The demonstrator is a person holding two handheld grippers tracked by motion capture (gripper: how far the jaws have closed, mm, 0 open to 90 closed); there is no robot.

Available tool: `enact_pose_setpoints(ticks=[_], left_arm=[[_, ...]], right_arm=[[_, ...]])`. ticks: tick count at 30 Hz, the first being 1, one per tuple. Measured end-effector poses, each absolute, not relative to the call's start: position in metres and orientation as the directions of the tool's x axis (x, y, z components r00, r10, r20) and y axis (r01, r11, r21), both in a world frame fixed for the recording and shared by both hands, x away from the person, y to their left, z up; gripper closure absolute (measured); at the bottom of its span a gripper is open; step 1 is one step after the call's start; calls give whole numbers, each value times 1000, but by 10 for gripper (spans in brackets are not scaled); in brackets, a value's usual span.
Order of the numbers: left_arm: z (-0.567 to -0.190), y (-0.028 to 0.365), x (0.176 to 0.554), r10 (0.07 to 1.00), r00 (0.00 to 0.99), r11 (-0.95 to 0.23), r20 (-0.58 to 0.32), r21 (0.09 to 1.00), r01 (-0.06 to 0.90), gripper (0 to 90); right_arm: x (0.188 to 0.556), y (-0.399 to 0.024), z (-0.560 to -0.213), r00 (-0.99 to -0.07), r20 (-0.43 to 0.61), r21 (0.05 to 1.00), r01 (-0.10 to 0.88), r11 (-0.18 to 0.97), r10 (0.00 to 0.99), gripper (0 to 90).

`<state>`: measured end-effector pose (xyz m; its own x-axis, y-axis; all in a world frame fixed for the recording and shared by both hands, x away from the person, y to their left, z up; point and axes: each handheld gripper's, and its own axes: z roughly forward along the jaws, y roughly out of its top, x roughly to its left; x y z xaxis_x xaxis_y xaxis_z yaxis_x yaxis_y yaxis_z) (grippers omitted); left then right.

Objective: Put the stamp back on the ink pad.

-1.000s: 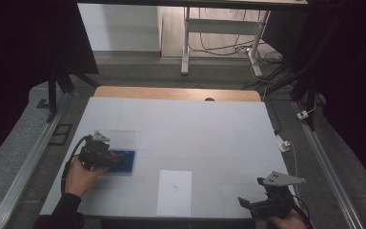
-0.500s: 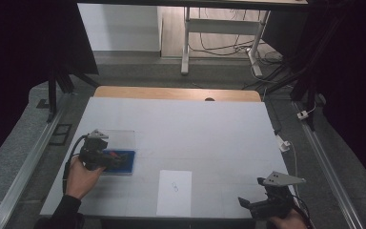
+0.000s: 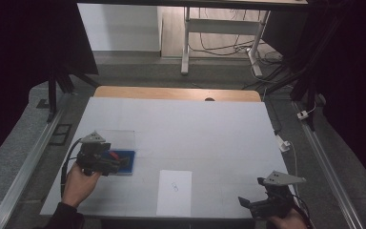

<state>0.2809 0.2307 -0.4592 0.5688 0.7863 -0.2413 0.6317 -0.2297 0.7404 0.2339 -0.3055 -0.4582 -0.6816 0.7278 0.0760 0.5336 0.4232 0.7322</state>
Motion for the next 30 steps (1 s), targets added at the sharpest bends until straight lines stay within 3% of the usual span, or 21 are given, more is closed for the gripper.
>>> enact_pose_setpoints(ticks=[30], left_arm=[[-460,243,212,788,580,-253,-208,749,612,0]], right_arm=[[235,-306,-458,-665,82,732,545,408,742,0]])
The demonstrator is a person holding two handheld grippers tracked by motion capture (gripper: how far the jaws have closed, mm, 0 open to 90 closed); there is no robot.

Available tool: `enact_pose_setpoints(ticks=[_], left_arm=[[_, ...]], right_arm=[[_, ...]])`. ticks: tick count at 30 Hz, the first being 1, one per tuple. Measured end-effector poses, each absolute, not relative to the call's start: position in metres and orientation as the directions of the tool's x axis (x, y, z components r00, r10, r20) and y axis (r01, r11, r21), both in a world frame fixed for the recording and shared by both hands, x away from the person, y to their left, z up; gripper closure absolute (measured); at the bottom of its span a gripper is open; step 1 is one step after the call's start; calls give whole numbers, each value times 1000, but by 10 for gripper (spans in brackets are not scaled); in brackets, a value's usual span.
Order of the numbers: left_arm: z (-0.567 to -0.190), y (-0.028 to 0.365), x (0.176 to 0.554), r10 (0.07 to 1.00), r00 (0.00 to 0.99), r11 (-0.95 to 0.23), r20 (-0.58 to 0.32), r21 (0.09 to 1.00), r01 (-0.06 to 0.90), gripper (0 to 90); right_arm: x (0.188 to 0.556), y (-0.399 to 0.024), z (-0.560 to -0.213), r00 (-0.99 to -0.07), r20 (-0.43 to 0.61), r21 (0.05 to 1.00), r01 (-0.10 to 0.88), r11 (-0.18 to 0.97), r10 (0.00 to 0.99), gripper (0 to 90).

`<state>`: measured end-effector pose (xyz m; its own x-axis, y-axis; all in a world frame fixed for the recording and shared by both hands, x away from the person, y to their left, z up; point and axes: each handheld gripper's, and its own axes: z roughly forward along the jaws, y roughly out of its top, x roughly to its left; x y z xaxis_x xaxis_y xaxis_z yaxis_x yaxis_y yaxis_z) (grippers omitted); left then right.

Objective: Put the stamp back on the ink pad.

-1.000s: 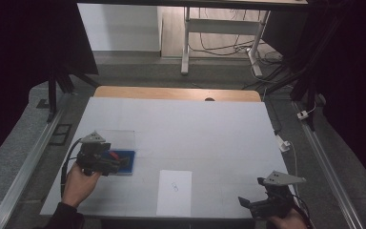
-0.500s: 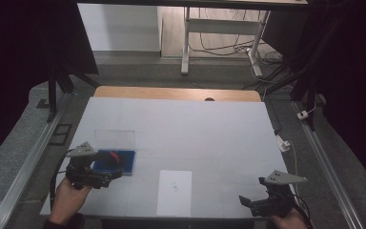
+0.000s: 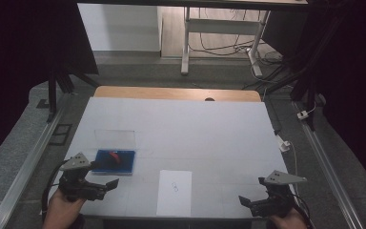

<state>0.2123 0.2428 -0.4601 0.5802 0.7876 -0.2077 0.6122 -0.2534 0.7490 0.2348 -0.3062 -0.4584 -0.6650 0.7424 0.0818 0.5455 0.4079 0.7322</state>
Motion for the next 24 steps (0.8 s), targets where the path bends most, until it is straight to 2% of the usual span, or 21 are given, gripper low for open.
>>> enact_pose_setpoints(ticks=[15,24], left_arm=[[-475,261,188,819,521,-218,-240,709,671,0],[-477,258,183,852,490,-259,-182,667,698,0]], right_arm=[[235,-305,-458,-663,77,729,547,411,745,0],[235,-305,-458,-661,71,725,548,417,747,0]])
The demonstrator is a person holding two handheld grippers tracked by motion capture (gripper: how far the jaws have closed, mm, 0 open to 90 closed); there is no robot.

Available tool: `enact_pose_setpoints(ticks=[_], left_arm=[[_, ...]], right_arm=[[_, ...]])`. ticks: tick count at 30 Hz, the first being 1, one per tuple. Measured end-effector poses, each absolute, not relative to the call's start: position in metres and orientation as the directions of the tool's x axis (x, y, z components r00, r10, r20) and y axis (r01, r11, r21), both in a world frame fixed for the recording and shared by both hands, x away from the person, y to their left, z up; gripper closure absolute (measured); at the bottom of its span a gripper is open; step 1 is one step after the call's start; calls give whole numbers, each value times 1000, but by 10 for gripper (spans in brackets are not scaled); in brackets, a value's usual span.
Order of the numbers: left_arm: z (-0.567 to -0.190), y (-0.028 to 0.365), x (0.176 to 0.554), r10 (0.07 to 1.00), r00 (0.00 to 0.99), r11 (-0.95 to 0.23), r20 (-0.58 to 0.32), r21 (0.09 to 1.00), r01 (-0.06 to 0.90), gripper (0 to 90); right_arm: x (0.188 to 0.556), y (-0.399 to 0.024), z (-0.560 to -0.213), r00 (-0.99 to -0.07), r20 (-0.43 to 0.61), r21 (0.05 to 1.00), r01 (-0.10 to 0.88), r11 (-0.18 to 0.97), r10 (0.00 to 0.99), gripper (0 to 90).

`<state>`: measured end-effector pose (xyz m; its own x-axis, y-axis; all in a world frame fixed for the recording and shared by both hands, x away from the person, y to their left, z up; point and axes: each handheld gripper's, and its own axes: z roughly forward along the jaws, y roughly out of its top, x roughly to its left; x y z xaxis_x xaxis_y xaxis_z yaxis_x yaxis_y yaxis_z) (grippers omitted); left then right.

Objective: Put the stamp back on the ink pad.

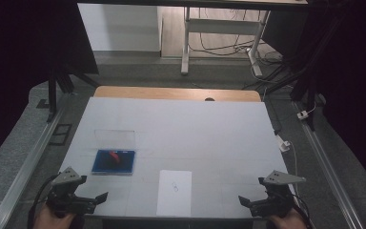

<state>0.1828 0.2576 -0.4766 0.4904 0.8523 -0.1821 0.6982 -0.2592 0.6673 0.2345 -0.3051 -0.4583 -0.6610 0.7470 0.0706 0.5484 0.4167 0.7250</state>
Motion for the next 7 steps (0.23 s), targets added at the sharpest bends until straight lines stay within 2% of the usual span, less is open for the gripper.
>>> enact_pose_setpoints(ticks=[7], left_arm=[[-478,260,184,854,481,-248,-201,655,714,0]], right_arm=[[235,-304,-459,-658,63,721,550,422,750,0]])
